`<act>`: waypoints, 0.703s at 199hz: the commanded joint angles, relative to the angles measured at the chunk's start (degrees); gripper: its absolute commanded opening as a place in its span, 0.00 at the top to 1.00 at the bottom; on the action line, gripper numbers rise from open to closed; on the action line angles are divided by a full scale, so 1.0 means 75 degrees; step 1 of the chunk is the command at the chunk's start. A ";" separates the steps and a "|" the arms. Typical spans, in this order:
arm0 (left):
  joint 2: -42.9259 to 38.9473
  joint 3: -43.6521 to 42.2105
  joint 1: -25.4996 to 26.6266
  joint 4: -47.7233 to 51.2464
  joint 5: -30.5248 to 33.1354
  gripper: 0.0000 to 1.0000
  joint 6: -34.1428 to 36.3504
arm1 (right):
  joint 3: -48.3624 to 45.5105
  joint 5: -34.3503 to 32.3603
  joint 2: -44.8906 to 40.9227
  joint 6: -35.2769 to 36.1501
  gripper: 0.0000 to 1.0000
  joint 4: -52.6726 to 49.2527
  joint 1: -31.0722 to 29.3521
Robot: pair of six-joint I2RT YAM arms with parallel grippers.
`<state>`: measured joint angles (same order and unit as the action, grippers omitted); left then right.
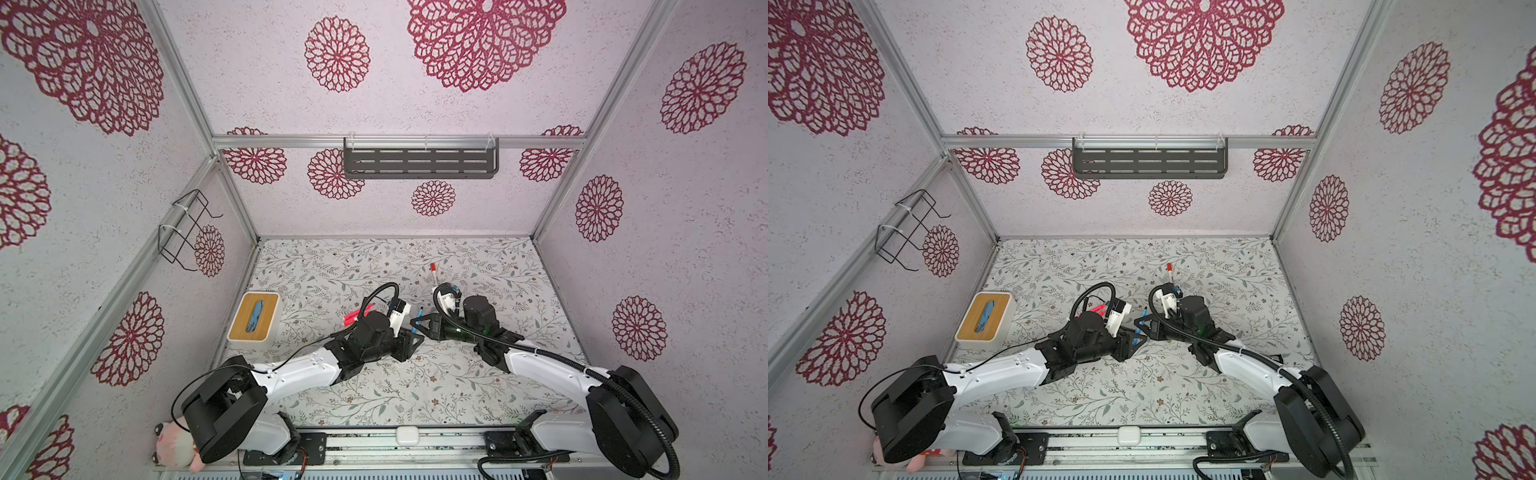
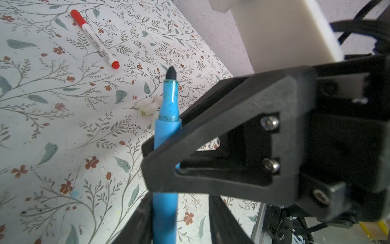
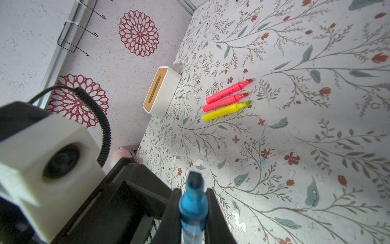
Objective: Insert the pens into the pen caps
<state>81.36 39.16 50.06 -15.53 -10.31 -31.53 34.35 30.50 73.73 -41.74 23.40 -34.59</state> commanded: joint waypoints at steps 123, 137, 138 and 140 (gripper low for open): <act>0.0086 0.0229 -0.0111 -0.0223 -0.0221 0.75 -0.0085 | -0.0244 0.0257 -0.0314 -0.0587 0.93 0.1521 -0.0134; 0.0040 0.0206 -0.0148 -0.0226 -0.0201 0.82 -0.0096 | -0.0264 0.0254 -0.0317 -0.0588 0.94 0.1537 -0.0137; 0.0039 0.0205 -0.0148 -0.0226 -0.0193 0.83 -0.0097 | -0.0266 0.0256 -0.0316 -0.0588 0.93 0.1535 -0.0136; 0.0030 0.0199 -0.0148 -0.0223 -0.0187 0.84 -0.0097 | -0.0267 0.0248 -0.0316 -0.0588 0.93 0.1542 -0.0135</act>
<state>81.47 39.29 49.21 -15.40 -10.26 -31.81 32.32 31.88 73.38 -45.39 30.83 -35.20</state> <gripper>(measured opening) 0.208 0.171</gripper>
